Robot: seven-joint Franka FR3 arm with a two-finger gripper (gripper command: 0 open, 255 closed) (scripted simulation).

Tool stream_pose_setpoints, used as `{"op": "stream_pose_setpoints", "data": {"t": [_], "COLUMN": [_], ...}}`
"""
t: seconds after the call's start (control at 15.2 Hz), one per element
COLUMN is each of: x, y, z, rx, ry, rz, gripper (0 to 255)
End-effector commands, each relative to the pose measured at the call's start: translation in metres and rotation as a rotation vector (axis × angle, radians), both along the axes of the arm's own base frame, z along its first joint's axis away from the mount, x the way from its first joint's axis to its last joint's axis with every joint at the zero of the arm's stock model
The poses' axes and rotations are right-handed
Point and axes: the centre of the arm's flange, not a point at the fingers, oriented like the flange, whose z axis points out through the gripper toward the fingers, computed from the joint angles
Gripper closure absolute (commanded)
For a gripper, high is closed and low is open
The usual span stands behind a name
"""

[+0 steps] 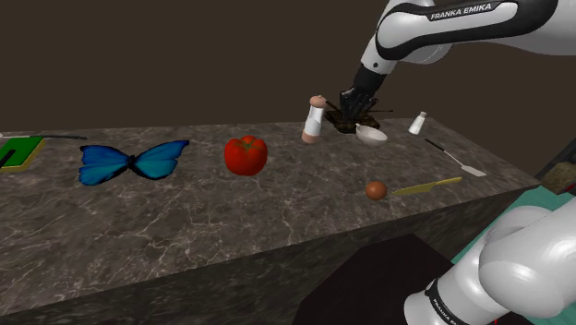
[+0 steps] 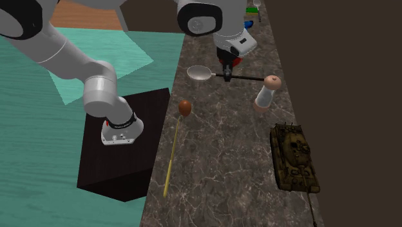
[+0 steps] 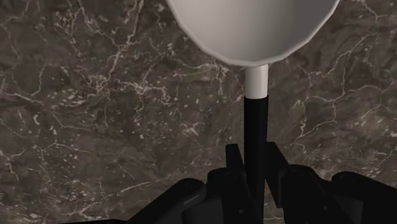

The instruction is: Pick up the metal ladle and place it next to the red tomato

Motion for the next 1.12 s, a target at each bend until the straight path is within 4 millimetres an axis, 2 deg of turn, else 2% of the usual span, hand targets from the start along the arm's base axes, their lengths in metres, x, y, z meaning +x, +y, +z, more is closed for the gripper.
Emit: {"op": "stream_pose_setpoints", "data": {"t": [0.0, 0.2, 0.26, 1.06], "x": [0.005, 0.014, 0.020, 0.020], "y": [0.027, 0.065, 0.090, 0.090], "z": [-0.001, -0.001, -0.001, -0.065], "rx": [0.000, 0.000, 0.000, 0.000], "ry": [0.000, 0.000, 0.000, 0.000], "rz": [-0.001, -0.001, -0.001, -0.001], "gripper": [255, 255, 255, 255]}}
